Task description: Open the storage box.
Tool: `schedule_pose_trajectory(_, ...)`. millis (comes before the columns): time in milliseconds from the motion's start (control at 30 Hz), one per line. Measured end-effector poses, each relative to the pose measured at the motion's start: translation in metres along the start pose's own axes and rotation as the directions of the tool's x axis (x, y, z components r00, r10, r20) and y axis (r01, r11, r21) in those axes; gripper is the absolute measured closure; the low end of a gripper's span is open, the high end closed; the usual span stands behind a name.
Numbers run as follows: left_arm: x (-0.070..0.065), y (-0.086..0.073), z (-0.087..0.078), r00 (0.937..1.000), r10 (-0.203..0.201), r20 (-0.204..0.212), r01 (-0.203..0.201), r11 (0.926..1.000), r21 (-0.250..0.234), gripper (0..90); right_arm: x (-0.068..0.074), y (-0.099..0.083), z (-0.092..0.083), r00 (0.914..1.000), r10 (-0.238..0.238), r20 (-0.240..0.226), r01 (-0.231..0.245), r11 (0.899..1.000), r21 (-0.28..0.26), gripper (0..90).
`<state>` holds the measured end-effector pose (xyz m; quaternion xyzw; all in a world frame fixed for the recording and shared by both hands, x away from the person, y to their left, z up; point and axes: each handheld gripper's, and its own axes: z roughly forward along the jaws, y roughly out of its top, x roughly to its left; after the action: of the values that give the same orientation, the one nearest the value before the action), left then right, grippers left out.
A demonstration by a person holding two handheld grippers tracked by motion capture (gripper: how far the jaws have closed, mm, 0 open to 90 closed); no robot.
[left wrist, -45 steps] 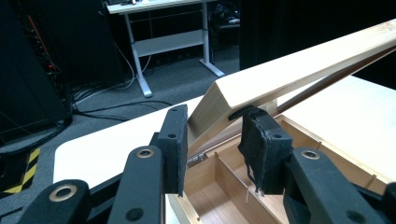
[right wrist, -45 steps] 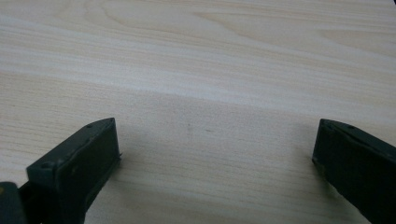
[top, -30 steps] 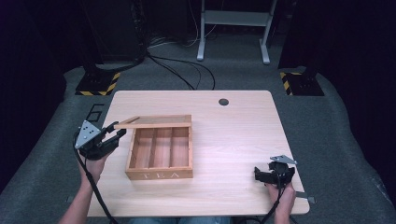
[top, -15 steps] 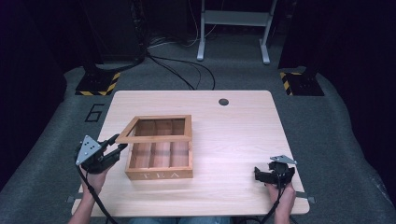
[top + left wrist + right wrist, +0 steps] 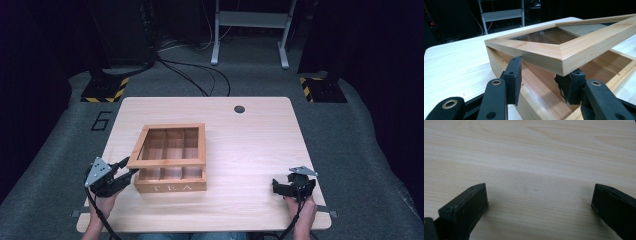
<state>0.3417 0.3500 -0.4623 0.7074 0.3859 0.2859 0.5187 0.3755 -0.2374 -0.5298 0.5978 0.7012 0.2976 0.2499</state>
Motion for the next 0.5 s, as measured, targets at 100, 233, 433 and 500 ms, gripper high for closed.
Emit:
schedule_pose_trajectory(100, 0.0, -0.005, 0.0, 0.9999, -0.004, 0.011, 0.004, 0.9998, 0.018, 54.9, 0.0, 0.0, 0.0, 1.0, 0.001, 0.0, -0.001, 1.0, 0.0, 0.0)
schedule_pose_trajectory(233, -0.002, -0.012, 0.002, 0.9997, -0.016, 0.02, 0.015, 0.9991, 0.04, 55.2, 0.0, 0.0, 0.0, 1.0, 0.001, 0.0, -0.001, 1.0, 0.0, 0.0)
schedule_pose_trajectory(433, -0.003, -0.02, 0.005, 0.9991, -0.025, 0.033, 0.023, 0.9975, 0.066, 54.4, 0.0, 0.0, 0.0, 1.0, 0.001, 0.0, -0.001, 1.0, 0.0, 0.0)
schedule_pose_trajectory(500, -0.002, -0.021, 0.005, 0.9986, -0.034, 0.041, 0.031, 0.9966, 0.076, 53.4, 0.0, 0.0, 0.0, 1.0, -0.001, 0.0, 0.001, 1.0, 0.0, 0.0)
